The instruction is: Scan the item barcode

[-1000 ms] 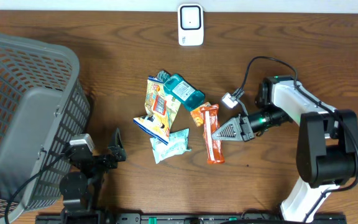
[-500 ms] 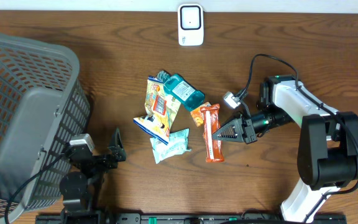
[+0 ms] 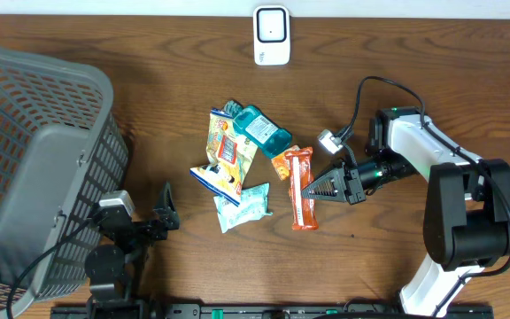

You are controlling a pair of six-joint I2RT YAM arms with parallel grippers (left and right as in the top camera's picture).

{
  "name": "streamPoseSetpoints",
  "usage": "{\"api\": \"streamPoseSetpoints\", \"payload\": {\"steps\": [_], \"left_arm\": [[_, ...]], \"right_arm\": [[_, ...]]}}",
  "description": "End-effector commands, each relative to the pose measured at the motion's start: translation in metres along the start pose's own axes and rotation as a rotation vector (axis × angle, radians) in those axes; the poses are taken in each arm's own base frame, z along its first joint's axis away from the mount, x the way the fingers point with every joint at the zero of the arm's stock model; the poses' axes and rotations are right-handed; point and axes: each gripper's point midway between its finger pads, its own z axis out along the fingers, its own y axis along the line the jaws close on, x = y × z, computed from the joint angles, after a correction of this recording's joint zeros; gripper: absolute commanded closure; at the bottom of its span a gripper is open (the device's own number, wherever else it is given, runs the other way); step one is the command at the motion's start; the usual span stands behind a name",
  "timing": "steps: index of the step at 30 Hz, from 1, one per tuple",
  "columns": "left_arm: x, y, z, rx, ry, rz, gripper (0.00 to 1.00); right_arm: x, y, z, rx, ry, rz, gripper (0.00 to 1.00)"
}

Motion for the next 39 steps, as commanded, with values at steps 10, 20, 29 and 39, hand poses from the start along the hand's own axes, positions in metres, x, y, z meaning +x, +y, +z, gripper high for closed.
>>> {"api": "streamPoseSetpoints", "payload": {"steps": [10, 20, 29, 39], "left_arm": [[0.013, 0.002, 0.002, 0.002, 0.043, -0.003, 0.0], [0.013, 0.002, 0.002, 0.002, 0.043, -0.003, 0.0], [0.014, 0.002, 0.002, 0.003, 0.043, -0.003, 0.0], [0.013, 0.002, 0.002, 0.002, 0.043, -0.003, 0.0]], "right_arm": [[-0.009, 0.006, 0.0, 0.0, -0.026, -0.02, 0.99], [-0.01, 0.006, 0.0, -0.003, -0.034, 0.044, 0.99], [-0.014, 0.007, 0.0, -0.009, -0.06, 0.039, 0.99], [-0.026, -0.003, -0.002, 0.01, -0.104, -0.152, 0.99]]}}
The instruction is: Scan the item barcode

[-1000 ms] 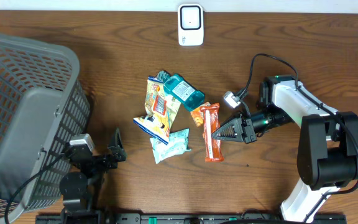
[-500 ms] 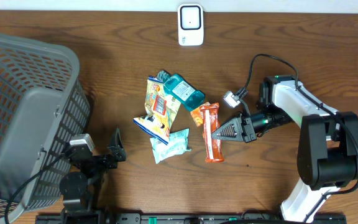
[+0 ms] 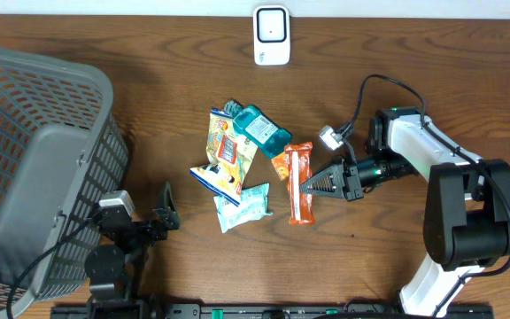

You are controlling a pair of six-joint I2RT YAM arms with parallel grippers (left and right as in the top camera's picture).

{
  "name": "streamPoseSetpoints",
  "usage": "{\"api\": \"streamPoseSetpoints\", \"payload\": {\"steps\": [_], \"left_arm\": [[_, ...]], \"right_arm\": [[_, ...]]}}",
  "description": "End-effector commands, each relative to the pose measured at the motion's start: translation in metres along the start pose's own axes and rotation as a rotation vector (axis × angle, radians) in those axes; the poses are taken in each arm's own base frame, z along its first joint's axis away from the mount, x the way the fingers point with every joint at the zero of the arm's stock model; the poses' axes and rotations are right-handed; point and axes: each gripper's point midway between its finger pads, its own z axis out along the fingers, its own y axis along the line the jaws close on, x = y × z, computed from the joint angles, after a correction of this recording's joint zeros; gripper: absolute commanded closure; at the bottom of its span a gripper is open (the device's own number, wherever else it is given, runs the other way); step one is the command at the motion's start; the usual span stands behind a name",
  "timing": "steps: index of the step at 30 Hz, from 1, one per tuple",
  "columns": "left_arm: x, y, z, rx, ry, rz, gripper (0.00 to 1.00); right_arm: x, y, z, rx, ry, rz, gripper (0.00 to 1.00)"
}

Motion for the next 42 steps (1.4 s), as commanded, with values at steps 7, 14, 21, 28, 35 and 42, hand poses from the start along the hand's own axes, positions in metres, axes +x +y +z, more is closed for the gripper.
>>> {"api": "streamPoseSetpoints", "payload": {"steps": [7, 14, 21, 28, 35, 42], "left_arm": [[0.013, 0.002, 0.002, 0.002, 0.043, -0.003, 0.0], [0.014, 0.002, 0.002, 0.003, 0.043, -0.003, 0.0], [0.014, 0.002, 0.002, 0.003, 0.043, -0.003, 0.0], [0.014, 0.002, 0.002, 0.003, 0.043, -0.003, 0.0], [0.013, 0.002, 0.002, 0.002, 0.043, -0.003, 0.0], [0.013, 0.002, 0.002, 0.002, 0.043, -0.003, 0.0]], "right_arm": [[-0.052, -0.001, -0.007, 0.036, -0.066, -0.262, 0.98], [-0.098, -0.046, -0.018, 0.316, 0.073, -0.248, 0.98], [-0.154, -0.092, -0.004, 0.637, 0.073, -0.383, 0.99], [-0.157, -0.114, 0.012, 0.859, 0.14, -0.406, 0.99], [-0.152, -0.137, -0.002, 1.176, 0.239, -0.412, 0.62], [-0.152, -0.149, -0.015, 1.303, 0.382, -0.557, 0.33]]}}
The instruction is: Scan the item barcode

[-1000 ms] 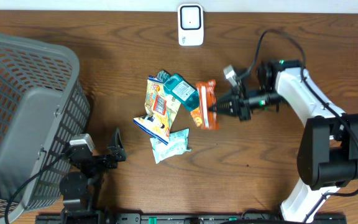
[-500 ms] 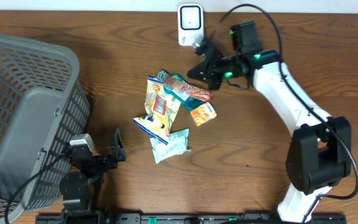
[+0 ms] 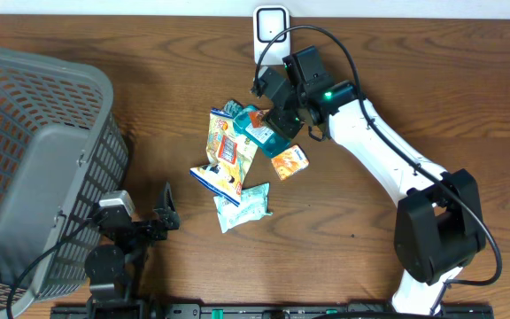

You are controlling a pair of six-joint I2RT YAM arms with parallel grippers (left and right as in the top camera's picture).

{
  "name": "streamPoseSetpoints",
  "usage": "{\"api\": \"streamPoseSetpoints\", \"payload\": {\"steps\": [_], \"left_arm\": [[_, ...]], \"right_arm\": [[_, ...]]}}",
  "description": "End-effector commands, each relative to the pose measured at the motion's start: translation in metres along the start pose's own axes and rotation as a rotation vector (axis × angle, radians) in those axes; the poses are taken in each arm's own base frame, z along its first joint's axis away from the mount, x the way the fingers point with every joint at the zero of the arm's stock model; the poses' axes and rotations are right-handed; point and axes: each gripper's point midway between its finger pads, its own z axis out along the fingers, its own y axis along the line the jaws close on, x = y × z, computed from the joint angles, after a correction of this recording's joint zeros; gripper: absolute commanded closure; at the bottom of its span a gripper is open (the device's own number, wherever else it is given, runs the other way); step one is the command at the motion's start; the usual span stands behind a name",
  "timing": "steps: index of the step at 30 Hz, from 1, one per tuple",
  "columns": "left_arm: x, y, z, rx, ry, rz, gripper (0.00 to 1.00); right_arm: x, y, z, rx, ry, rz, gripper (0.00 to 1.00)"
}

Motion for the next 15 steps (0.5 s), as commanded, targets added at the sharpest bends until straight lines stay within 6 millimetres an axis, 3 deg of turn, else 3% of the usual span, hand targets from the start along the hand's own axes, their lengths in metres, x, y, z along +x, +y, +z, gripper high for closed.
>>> {"api": "streamPoseSetpoints", "payload": {"steps": [1, 4, 9, 15], "left_arm": [[0.013, 0.002, 0.002, 0.002, 0.043, -0.003, 0.0], [0.013, 0.002, 0.002, 0.002, 0.043, -0.003, 0.0], [0.013, 0.002, 0.002, 0.003, 0.043, -0.003, 0.0], [0.013, 0.002, 0.002, 0.003, 0.043, -0.003, 0.0]], "right_arm": [[0.004, -0.033, -0.004, 0.177, 0.052, -0.066, 0.31], [0.017, -0.054, -0.003, 0.234, 0.096, -0.087, 0.32], [0.043, -0.07, 0.016, 0.26, 0.214, -0.262, 0.28], [0.062, -0.066, 0.032, 0.265, 0.31, -0.31, 0.29]]}}
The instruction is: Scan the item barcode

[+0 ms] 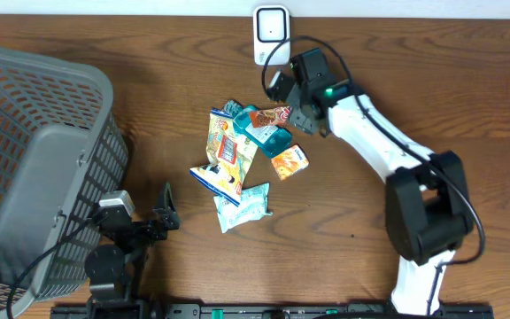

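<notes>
The white barcode scanner stands at the table's far edge. Just in front of it, my right gripper is shut on an orange snack bar. The bar lies crosswise, sticking out to the left above a teal package. My left gripper rests at the near left, away from the items; its fingers are too small and dark to read.
A pile of snack packets lies mid-table: a yellow bag, a blue-white packet, a pale teal packet and a small orange packet. A large grey basket fills the left side.
The right gripper has shifted a little to the right and turned. The orange bar, hidden under the gripper before, now shows lying crosswise to its left.
My right gripper stood open at the orange bar lying right of the pile. Then it was closed around the bar's middle on the table. Later the bar was off the table and the arm reached far out below the scanner, where it now holds the bar.
</notes>
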You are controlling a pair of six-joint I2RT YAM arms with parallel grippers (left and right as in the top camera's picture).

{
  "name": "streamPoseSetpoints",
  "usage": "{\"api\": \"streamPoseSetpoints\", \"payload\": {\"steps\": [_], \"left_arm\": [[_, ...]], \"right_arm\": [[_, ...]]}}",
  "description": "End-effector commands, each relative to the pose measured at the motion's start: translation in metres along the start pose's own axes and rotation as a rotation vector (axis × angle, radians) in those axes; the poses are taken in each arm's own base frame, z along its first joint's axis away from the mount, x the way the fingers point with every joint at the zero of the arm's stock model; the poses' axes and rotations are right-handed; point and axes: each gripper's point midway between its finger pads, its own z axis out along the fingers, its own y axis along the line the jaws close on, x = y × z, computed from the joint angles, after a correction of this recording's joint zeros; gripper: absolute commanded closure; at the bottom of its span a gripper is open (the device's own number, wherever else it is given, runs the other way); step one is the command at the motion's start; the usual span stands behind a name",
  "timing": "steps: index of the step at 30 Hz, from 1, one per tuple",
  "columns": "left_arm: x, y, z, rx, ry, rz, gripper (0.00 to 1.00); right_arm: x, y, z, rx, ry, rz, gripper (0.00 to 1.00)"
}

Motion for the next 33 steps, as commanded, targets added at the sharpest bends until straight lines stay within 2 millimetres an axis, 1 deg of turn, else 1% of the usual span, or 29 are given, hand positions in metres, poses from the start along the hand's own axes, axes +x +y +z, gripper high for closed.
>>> {"api": "streamPoseSetpoints", "payload": {"steps": [1, 4, 8, 12, 15, 17, 19, 20, 22, 23, 24, 25, 26, 28, 30, 32, 33], "left_arm": [[0.013, 0.002, 0.002, 0.003, 0.043, -0.003, 0.0], [0.013, 0.002, 0.002, 0.002, 0.043, -0.003, 0.0], [0.013, 0.002, 0.002, 0.002, 0.043, -0.003, 0.0], [0.013, 0.002, 0.002, 0.003, 0.043, -0.003, 0.0], [0.013, 0.002, 0.002, 0.002, 0.043, -0.003, 0.0], [0.013, 0.002, 0.002, 0.002, 0.043, -0.003, 0.0], [0.013, 0.002, 0.002, 0.003, 0.043, -0.003, 0.0], [0.013, 0.002, 0.002, 0.003, 0.043, -0.003, 0.0], [0.013, 0.002, 0.002, 0.002, 0.043, -0.003, 0.0], [0.013, 0.002, 0.002, 0.003, 0.043, -0.003, 0.0], [0.013, 0.002, 0.002, 0.003, 0.043, -0.003, 0.0], [0.013, 0.002, 0.002, 0.003, 0.043, -0.003, 0.0], [0.013, 0.002, 0.002, 0.003, 0.043, -0.003, 0.0], [0.013, 0.002, 0.002, 0.003, 0.043, -0.003, 0.0], [0.013, 0.002, 0.002, 0.003, 0.043, -0.003, 0.0], [0.013, 0.002, 0.002, 0.003, 0.043, -0.003, 0.0], [0.013, 0.002, 0.002, 0.002, 0.043, -0.003, 0.0]], "right_arm": [[0.001, 0.003, 0.002, 0.019, 0.04, -0.073, 0.29], [0.0, 0.007, 0.002, 0.012, 0.041, -0.082, 0.28], [-0.004, 0.021, 0.014, -0.032, 0.006, -0.118, 0.27], [0.002, 0.036, 0.038, -0.059, 0.035, -0.141, 0.27], [0.005, 0.054, 0.058, -0.09, 0.057, -0.18, 0.28], [0.003, 0.064, 0.068, -0.1, 0.059, -0.208, 0.29], [0.001, 0.073, 0.077, -0.106, 0.057, -0.23, 0.32], [0.0, 0.076, 0.082, -0.108, 0.057, -0.237, 0.35], [0.005, 0.083, 0.092, -0.121, 0.07, -0.244, 0.48], [0.008, 0.087, 0.096, -0.132, 0.081, -0.247, 0.59], [0.012, 0.091, 0.099, -0.144, 0.094, -0.249, 0.78], [0.017, 0.093, 0.102, -0.154, 0.108, -0.237, 0.91], [0.023, 0.094, 0.105, -0.163, 0.124, -0.212, 0.98], [0.031, 0.096, 0.106, -0.185, 0.144, -0.183, 0.99], [0.034, 0.094, 0.104, -0.204, 0.142, -0.128, 0.99], [0.026, 0.089, 0.094, -0.218, 0.113, -0.077, 0.99], [0.02, 0.088, 0.085, -0.239, 0.09, -0.069, 0.99]]}}
